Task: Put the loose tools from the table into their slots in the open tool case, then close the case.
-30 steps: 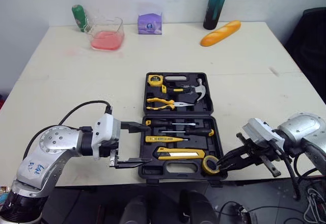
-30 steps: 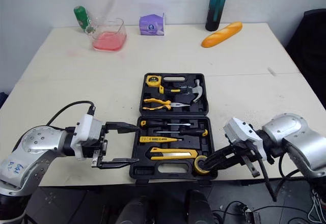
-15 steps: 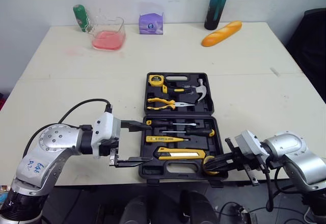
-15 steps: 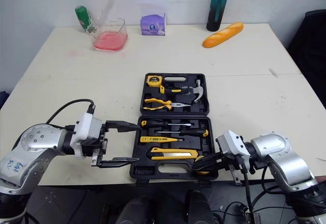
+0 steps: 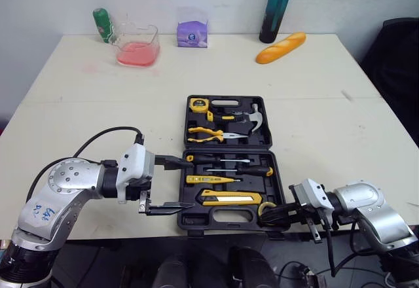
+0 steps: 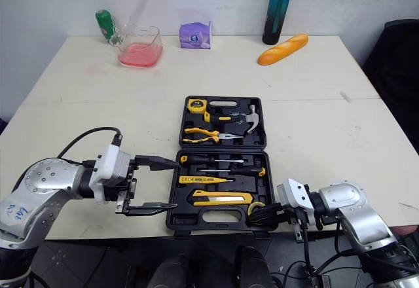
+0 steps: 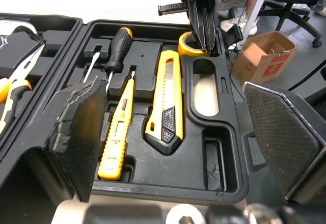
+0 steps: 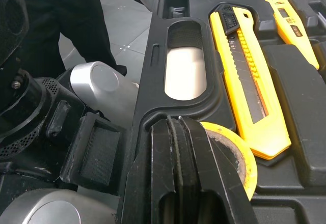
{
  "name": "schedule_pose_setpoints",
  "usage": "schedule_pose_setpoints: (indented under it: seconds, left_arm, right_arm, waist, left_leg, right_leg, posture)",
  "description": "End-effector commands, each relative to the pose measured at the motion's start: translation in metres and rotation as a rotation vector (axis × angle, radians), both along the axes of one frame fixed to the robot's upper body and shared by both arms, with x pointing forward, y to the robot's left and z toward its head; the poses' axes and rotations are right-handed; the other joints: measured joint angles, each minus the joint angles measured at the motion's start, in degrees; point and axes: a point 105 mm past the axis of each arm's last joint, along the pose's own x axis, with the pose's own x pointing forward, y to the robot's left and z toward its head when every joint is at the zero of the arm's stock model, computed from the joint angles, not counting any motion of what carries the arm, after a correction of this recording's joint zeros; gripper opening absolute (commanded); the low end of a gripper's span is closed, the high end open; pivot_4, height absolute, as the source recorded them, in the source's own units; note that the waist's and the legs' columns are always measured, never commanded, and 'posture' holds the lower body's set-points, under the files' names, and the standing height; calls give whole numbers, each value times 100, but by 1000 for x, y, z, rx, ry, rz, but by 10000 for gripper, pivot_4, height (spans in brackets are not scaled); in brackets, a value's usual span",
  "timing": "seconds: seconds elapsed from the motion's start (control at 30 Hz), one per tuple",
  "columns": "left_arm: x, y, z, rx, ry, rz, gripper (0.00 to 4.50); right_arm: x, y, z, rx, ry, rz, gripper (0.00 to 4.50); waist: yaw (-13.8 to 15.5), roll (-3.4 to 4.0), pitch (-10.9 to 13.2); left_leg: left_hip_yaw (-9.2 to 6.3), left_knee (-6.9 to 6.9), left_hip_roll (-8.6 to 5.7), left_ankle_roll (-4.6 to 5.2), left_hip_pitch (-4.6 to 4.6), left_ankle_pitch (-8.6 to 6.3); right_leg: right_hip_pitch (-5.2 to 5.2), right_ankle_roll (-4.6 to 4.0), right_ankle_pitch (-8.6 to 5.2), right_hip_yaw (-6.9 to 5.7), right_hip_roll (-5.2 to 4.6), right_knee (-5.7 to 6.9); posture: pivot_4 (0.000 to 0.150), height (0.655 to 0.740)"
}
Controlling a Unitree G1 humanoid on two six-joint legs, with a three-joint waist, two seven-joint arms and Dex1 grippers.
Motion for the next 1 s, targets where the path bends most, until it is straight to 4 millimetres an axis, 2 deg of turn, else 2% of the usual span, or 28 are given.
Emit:
schedule_pose_setpoints:
  seconds: [0.03, 0.13, 0.27, 0.33, 0.43, 0.53, 0.6, 0.7, 0.87, 0.93, 1.0]
  left_arm:
    - [-2, 3, 5, -2, -24, 15, 45000]
    - [0, 6, 6, -1, -28, 46, 45000]
    - [2, 14, 13, -54, -17, 101, 45000]
    - [8, 24, 16, -81, -20, 185, 45000]
    - [19, 48, 11, -80, -32, 343, 45000]
    - [23, 61, 6, -79, -34, 419, 45000]
    - [29, 73, 0, -81, -31, 490, 45000]
    - [40, 84, -12, -70, -28, 579, 36401]
    - [62, 86, -32, -64, -4, 681, 11706]
    - [73, 78, -39, -76, 15, 699, 1814]
    - [80, 66, -43, -88, 46, 690, 452]
  right_arm:
    - [-1, -5, -20, -76, 47, -39, 336]
    - [1, 0, -2, 1, 33, -47, 336]
    - [3, 1, 34, 98, 57, -104, 336]
    - [6, -3, 54, 125, 36, -150, 336]
    - [16, -19, 71, 115, -21, -255, 336]
    - [29, -32, 76, 112, -70, -353, 336]
    - [47, -52, 74, 73, -144, -460, 336]
    - [65, -75, 60, -10, -219, -543, 0]
    - [83, -83, 48, -20, -220, -611, 0]
    - [93, -81, 38, -70, -203, -643, 0]
    - [99, -70, 36, -70, -208, -613, 0]
  waist:
    - [-4, 0, 0]
    - [-3, 0, 0]
    - [7, 21, 13]
    - [6, 38, 23]
    - [11, 47, 28]
    - [13, 46, 28]
    - [9, 47, 28]
    - [24, 47, 28]
    - [4, 47, 28]
    - [1, 47, 28]
    - [-1, 47, 28]
  left_leg:
    - [0, -2, 1, -1, 0, 0]
    - [-2, -3, 4, -4, 1, 0]
    - [-4, -2, 3, -3, -9, -1]
    - [-5, -3, 2, -1, -11, -2]
    - [-5, -8, 1, -1, -12, -2]
    - [-6, -8, 1, -1, -12, -2]
    - [-3, -8, 0, 1, -12, -3]
    - [1, -7, -6, 4, -12, -5]
    - [10, -10, -4, 3, -17, -3]
    - [16, -9, -5, 5, -14, -2]
    - [19, -7, -4, 5, -13, -1]
  right_leg:
    - [0, -2, -1, 0, 0, 0]
    - [-1, -6, -3, -2, 1, 1]
    - [-9, -6, -3, -2, -6, 3]
    - [-12, -6, -3, -2, -9, 3]
    - [-13, -6, -3, -4, -9, -1]
    - [-13, -6, -4, -6, -7, -1]
    - [-14, -6, -4, -4, -7, 0]
    - [-16, -6, -3, -3, -9, 2]
    - [-24, -5, -3, -7, -3, 4]
    - [-25, -2, -1, -10, -3, 10]
    - [-26, -1, 0, -11, -3, 13]
  posture:
    - [1500, 7349]
    - [1500, 7349]
    - [1500, 7349]
    - [1500, 7349]
    - [1500, 7349]
    - [1500, 7349]
    - [1500, 7349]
    - [1500, 7349]
    - [1500, 7349]
    - [1500, 7349]
    - [1500, 7349]
